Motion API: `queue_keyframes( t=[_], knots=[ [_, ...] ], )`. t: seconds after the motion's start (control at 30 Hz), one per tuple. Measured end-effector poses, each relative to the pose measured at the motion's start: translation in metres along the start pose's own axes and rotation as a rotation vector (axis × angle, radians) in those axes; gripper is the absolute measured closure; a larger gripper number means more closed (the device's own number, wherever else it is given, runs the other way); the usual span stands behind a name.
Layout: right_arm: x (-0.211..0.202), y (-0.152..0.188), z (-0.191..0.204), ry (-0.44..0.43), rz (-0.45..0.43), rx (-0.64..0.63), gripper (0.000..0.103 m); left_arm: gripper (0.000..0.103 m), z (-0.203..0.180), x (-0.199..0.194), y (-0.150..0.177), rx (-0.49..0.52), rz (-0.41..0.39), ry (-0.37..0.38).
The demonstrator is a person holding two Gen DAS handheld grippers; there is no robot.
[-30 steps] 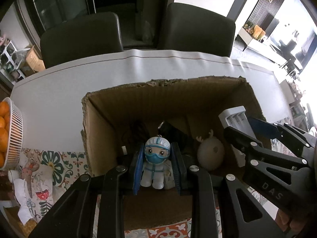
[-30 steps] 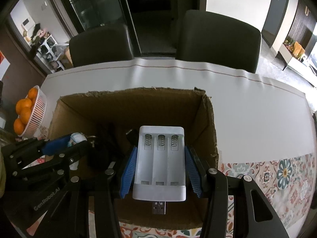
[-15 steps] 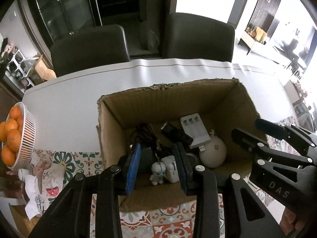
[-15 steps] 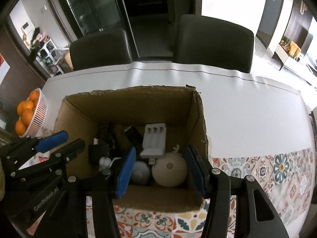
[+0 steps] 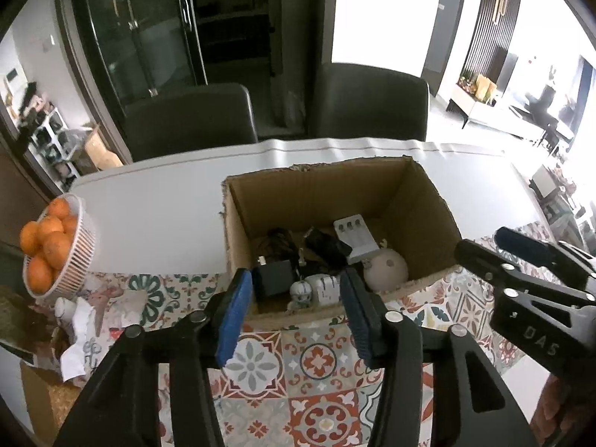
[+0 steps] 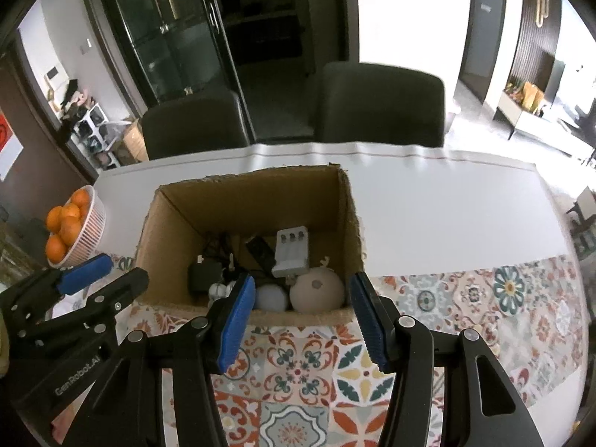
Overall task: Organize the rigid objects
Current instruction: 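Withdraw both tools from the box back over the table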
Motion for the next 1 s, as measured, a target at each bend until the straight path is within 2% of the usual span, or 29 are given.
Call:
queue_keyframes(
  t=[0.13,0.2,0.27,0.37,0.57,0.77,1.0],
  knots=[
    [-0.026,0.008,-0.004,0.030,-0.070,0.000,0.039,0.041,-0.004,-0.026,0.010,0.017,-0.068,-0.042],
    [-0.039,0.013,-0.005,0.034,-0.098,0.005,0.037,0.040,-0.004,-0.038,0.015,0.022,-0.098,-0.062],
    [-0.052,0.020,-0.007,0.033,-0.120,0.020,0.033,0.031,-0.006,-0.049,0.019,0.022,-0.123,-0.066],
    [-0.071,0.029,-0.010,0.049,-0.157,0.029,0.027,0.024,-0.008,-0.067,0.028,0.028,-0.173,-0.084],
    [-0.104,0.048,-0.017,0.079,-0.211,0.049,0.025,0.014,-0.013,-0.096,0.048,0.030,-0.252,-0.106],
    [-0.117,0.072,-0.020,0.075,-0.238,0.071,0.025,0.010,-0.017,-0.112,0.073,0.005,-0.298,-0.121],
    [-0.121,0.104,-0.022,0.077,-0.246,0.078,0.025,0.009,-0.018,-0.120,0.102,-0.015,-0.296,-0.142]
  ],
)
Point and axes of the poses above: each gripper's, at about its wrist camera, not at the fingertips, and x roughly the way its jaws point, z to its left, y to its underside, the point moved 8 cm from there along x, roughly the way its jaws point, and after that the axes turned 12 degrees about y, right-handed, at the moved point
